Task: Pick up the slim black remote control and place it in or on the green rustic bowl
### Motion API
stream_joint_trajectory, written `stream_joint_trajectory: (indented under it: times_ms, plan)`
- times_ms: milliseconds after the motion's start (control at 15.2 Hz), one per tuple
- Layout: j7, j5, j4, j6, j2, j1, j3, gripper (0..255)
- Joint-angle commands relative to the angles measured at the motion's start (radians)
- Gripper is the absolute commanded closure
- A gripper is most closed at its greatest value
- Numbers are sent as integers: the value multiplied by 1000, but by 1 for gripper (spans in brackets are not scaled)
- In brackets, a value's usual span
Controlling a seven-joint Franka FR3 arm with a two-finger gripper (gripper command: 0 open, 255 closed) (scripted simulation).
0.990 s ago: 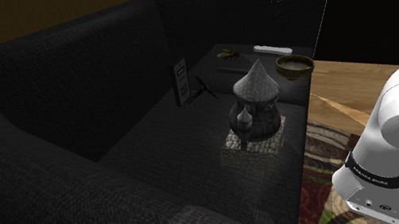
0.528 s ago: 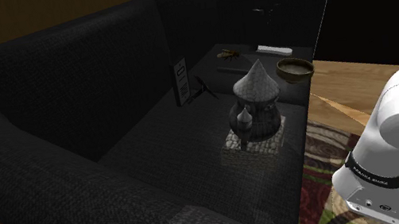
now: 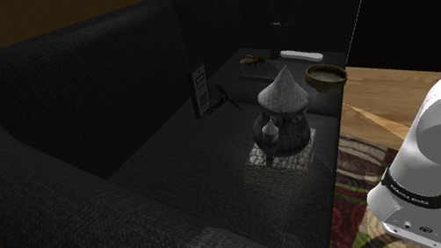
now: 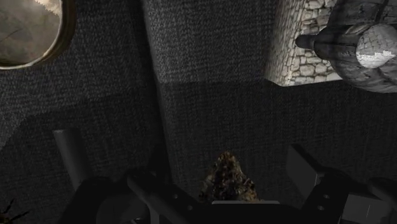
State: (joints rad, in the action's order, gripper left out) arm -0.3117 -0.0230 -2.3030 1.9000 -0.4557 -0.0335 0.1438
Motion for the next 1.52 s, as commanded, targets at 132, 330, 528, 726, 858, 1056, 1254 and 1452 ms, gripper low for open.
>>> stream_joint_trajectory:
  times_ms: [132, 330, 528, 726, 858, 1056, 1254, 1452]
  plan:
    - [-77, -2, 49, 74, 139, -10, 51, 0]
    - [-136, -15, 104, 112, 246, -17, 86, 0]
    - [-197, -38, 171, 141, 356, -26, 116, 0]
    - [-257, -69, 250, 161, 471, -41, 139, 0]
    - [-296, -92, 309, 168, 549, -55, 149, 0]
    - [-351, -128, 408, 170, 668, -81, 158, 0]
    - [-398, -161, 521, 161, 789, -113, 159, 0]
    - [-431, -186, 630, 145, 895, -145, 154, 0]
